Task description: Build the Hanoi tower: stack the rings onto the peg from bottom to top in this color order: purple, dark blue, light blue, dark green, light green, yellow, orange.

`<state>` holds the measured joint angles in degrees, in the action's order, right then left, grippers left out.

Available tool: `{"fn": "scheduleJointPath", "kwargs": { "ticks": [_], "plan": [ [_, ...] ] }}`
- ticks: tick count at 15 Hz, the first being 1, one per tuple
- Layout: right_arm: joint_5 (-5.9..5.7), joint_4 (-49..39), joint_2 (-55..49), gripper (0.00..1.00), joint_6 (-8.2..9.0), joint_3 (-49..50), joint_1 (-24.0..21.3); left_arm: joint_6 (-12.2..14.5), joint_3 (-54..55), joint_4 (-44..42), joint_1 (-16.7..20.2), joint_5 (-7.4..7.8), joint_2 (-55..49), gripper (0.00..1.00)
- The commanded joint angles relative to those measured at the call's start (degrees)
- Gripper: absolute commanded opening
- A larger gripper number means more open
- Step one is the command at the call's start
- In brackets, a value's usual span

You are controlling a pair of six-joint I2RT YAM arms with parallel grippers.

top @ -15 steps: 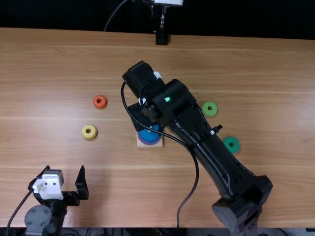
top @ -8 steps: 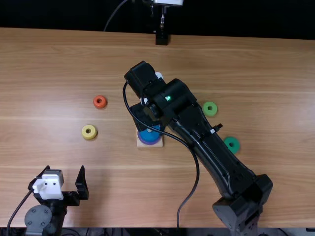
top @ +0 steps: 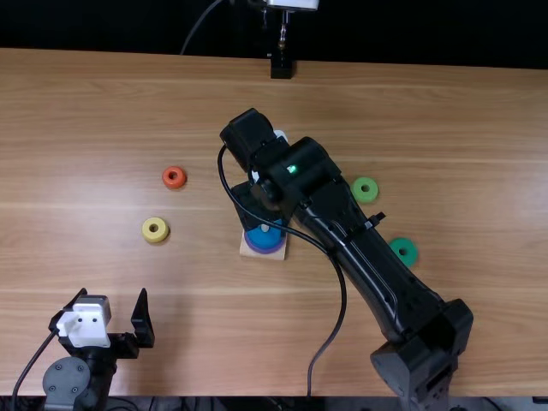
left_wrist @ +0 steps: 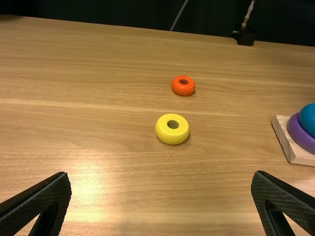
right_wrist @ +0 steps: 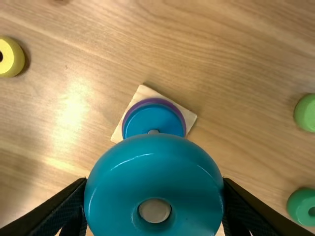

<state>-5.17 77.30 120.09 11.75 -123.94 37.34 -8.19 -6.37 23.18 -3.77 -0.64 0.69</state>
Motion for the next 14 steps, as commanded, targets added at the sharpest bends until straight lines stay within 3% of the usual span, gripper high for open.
{"fn": "scheduleJointPath", "kwargs": {
  "ticks": [1,2,11,14],
  "plan": [
    [-0.32,-0.1,2.3,0.94,0.7,0.4,-0.7,0.2,6.4,4.3,-0.2,0.54,-0.7,1.0],
    [-0.32,0.3,2.7,1.0,0.7,0.4,-0.7,0.2,6.4,4.3,-0.2,0.54,-0.7,1.0],
    [-0.32,-1.0,2.0,1.0,0.8,-3.3,-0.7,0.2,6.4,4.3,-0.2,0.54,-0.7,1.0],
    [-0.21,-5.8,-5.8,1.0,0.91,-1.8,-0.9,0.2,6.4,4.5,-0.2,0.54,-0.7,1.0]
  ]
}}
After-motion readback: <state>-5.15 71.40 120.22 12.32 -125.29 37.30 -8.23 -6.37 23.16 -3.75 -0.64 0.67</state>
